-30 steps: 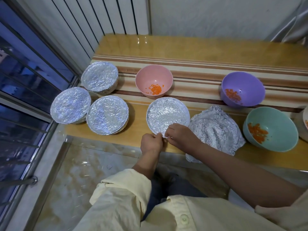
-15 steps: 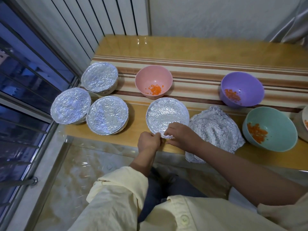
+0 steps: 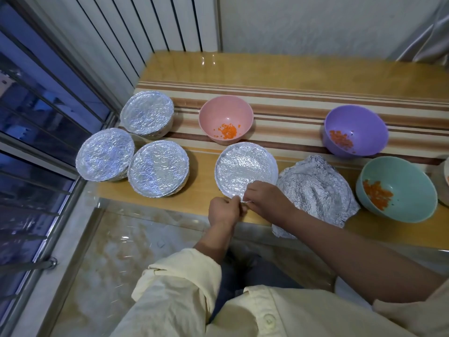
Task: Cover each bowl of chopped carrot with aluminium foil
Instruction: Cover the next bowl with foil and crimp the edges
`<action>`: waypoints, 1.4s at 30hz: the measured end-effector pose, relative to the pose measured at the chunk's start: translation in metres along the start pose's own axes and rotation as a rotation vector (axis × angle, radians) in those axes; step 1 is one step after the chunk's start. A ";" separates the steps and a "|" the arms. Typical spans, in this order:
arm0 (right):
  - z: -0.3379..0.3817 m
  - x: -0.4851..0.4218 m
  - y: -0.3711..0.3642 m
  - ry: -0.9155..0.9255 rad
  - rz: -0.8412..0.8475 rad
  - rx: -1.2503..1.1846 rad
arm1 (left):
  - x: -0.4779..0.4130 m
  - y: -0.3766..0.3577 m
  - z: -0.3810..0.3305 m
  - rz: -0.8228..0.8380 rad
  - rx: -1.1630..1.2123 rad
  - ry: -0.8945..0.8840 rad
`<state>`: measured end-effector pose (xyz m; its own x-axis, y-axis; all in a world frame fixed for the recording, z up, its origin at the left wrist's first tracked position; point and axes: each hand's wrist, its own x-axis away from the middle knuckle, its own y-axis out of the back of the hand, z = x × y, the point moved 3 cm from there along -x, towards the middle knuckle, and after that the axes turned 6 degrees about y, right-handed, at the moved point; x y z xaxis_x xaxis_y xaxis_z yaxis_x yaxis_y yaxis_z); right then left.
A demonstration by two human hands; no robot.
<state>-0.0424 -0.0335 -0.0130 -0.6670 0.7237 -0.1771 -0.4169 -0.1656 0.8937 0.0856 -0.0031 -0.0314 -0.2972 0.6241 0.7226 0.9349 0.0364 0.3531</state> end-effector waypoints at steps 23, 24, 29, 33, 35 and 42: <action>-0.017 0.018 0.028 -0.463 -0.417 -0.419 | -0.010 0.045 -0.012 -0.014 -0.603 -0.194; -0.027 0.021 0.030 -0.554 -0.511 -0.429 | -0.010 0.049 -0.012 -0.008 -0.603 -0.193; -0.061 0.021 0.017 -0.874 -0.611 -0.651 | -0.012 0.050 -0.014 -0.100 -0.452 -0.138; -0.063 0.012 -0.001 -0.834 -0.444 -0.891 | -0.022 0.032 -0.027 -0.111 0.026 -0.315; -0.065 0.007 -0.007 -0.836 -0.456 -0.965 | -0.028 0.023 -0.034 -0.061 0.210 -0.328; -0.069 0.001 -0.019 -0.934 -0.555 -1.066 | -0.053 0.010 -0.024 -0.086 0.362 -0.400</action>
<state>-0.0778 -0.0761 -0.0587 0.1664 0.9389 0.3012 -0.9857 0.1663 0.0261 0.1057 -0.0549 -0.0520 -0.3446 0.8528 0.3924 0.9385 0.3226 0.1232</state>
